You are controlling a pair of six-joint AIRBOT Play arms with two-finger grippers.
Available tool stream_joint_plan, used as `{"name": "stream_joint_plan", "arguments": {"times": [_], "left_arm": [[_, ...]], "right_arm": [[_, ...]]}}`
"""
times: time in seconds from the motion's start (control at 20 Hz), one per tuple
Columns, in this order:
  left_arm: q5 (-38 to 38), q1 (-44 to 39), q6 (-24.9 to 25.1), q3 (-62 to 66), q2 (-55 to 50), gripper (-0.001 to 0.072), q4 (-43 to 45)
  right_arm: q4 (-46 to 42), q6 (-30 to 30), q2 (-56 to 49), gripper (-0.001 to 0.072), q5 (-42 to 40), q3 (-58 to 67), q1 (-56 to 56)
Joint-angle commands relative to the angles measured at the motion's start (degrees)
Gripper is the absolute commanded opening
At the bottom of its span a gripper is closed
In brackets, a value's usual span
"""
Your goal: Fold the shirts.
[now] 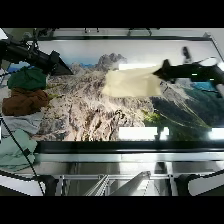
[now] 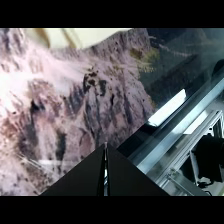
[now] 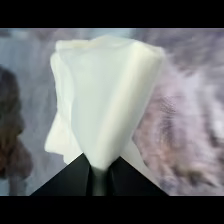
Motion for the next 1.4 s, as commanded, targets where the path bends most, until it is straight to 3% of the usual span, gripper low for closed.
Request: {"name": "stream_joint_plan", "arguments": {"times": [0.0,0.15,0.35,0.6,0.9,0.95,1.0,1.05,1.15,1.25,1.3,1.35], "left_arm": [[-0.2,-0.02,-0.17,-0.02,0.0,0.0018,0.04],[-0.11,-0.02,-0.17,-0.02,0.0,0.0019,0.02],[-0.17,-0.02,-0.2,-0.02,0.0,0.0019,0.02],[-0.2,-0.94,-1.84,-0.02,0.0,0.0018,0.02],[-0.22,-6.1,-1.84,0.0,0.0,0.0019,0.07],[-0.22,-6.71,-1.81,0.0,0.0,0.0019,0.07],[-0.2,-7.19,-1.81,0.0,0.0,0.0019,0.07],[-0.22,-7.52,-1.79,0.0,0.0,0.0019,0.04],[-0.22,-7.5,-1.77,0.04,0.02,0.0018,0.02],[-0.22,-6.86,-1.55,0.04,0.02,0.0018,-0.04],[-0.22,-6.4,-1.33,0.2,0.02,0.0018,-0.04],[-0.22,-5.84,-0.72,0.87,0.02,0.0018,-0.02]], "right_arm": [[-20.55,9.25,8.61,0.0015,4.07,-3.93,-17.81],[-27.02,9.86,16.22,0.0016,5.42,-9.99,-34.18],[-29.29,3.15,17.81,0.0017,7.37,-16.39,-51.23],[-36.65,1.92,16.28,0.0017,6.58,-24.41,-61.88],[-37.35,4.55,21.49,0.0037,5.75,-34.36,-71.78],[-37.31,4.52,21.88,0.0215,7.02,-34.05,-73.09],[-37.24,4.28,21.97,0.0549,9.2,-33.33,-73.88],[-37.24,4.02,21.97,0.0672,11.72,-32.22,-74.14],[-37.92,4.2,21.97,0.0651,19.02,-28.41,-74.1],[-37.33,6.86,22.01,0.0455,26.38,-23.98,-73.9],[-34.62,7.34,22.29,0.0403,28.7,-22.32,-73.24],[-29.97,7.26,22.99,0.0204,29.05,-21.62,-72.11]]}}
